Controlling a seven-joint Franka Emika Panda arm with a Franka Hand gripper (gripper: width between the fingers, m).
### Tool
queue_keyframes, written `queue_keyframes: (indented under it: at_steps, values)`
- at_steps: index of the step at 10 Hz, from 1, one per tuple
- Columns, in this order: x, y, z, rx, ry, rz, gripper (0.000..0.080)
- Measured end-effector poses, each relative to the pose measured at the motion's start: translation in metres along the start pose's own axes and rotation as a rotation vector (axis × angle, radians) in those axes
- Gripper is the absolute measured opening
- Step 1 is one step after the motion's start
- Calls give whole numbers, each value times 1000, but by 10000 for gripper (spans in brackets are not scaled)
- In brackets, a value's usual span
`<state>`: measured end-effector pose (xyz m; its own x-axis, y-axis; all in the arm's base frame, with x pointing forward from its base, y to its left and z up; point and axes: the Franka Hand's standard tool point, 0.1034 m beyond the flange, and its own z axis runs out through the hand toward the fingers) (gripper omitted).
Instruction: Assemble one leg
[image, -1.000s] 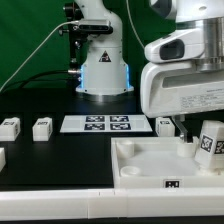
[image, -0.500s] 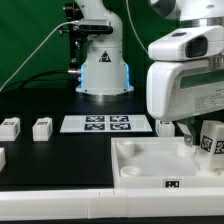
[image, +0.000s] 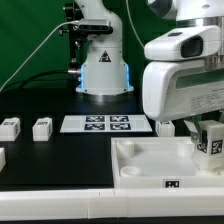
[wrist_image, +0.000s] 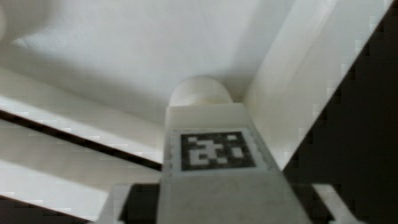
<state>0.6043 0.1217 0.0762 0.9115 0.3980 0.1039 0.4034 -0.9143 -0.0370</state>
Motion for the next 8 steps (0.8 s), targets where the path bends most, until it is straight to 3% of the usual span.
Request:
queue_keyframes:
  at_steps: [4, 8]
  values:
    - [0, 0, 0, 1, 1, 43, 291]
    - [0, 2, 0, 15, 7, 502, 293]
